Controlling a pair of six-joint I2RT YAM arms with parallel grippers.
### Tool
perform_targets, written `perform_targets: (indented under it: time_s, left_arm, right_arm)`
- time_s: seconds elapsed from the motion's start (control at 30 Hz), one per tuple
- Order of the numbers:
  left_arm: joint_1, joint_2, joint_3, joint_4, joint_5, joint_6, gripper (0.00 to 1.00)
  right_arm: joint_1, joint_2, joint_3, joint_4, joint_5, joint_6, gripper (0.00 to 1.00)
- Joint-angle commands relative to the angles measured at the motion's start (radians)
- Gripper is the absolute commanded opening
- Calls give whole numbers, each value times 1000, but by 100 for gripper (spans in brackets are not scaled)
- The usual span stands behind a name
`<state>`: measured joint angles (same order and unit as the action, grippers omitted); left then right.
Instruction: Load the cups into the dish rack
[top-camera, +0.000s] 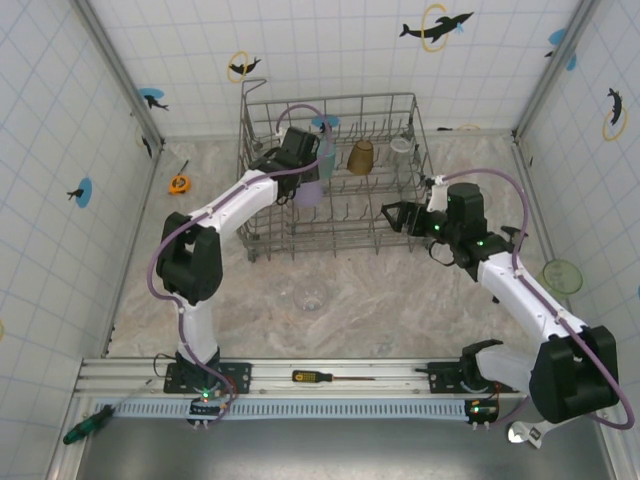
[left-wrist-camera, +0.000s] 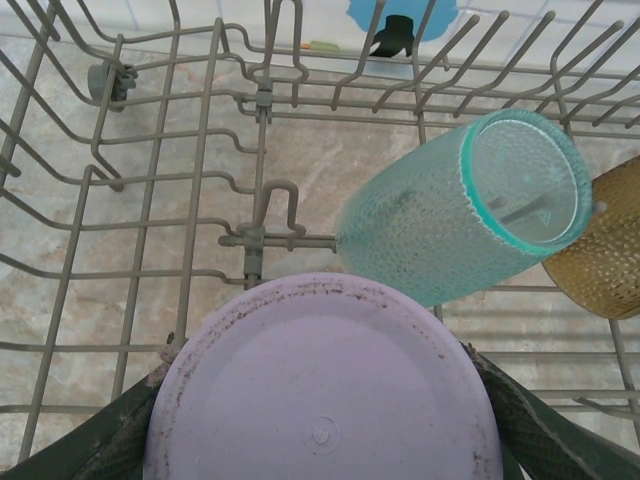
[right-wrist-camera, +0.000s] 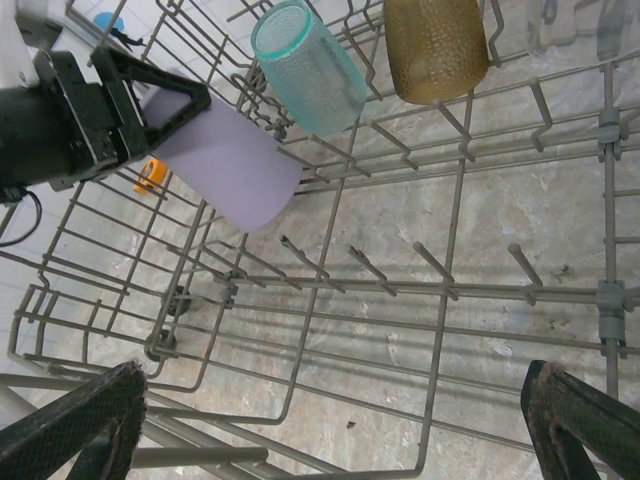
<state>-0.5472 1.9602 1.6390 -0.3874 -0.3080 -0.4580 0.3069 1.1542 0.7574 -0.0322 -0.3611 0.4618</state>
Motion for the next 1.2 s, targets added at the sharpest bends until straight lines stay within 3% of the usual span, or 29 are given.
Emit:
perform_targets:
  time_s: [0.0,0.27,0.37,0.77,1.17]
  left_arm:
    - [-6,15,-11,34,14,-38,43]
    - [-5,8,-24,50,71,-91,80]
    - [-5,4,-34,59,85,-107,87]
    - [-5,-67,-50,62,104,-123,97]
    - [-5,-168,-68,99,139,-104,97]
  right_arm:
    - [-3,12,-5,66,-15,23,100]
    - [-9,11,-3,59,-15,22,100]
    - [-11,2,-7,54,-14,23,100]
    - [-18,-23,-15,25,-15,31,100]
    - [-19,-23,8,-26,38,46,100]
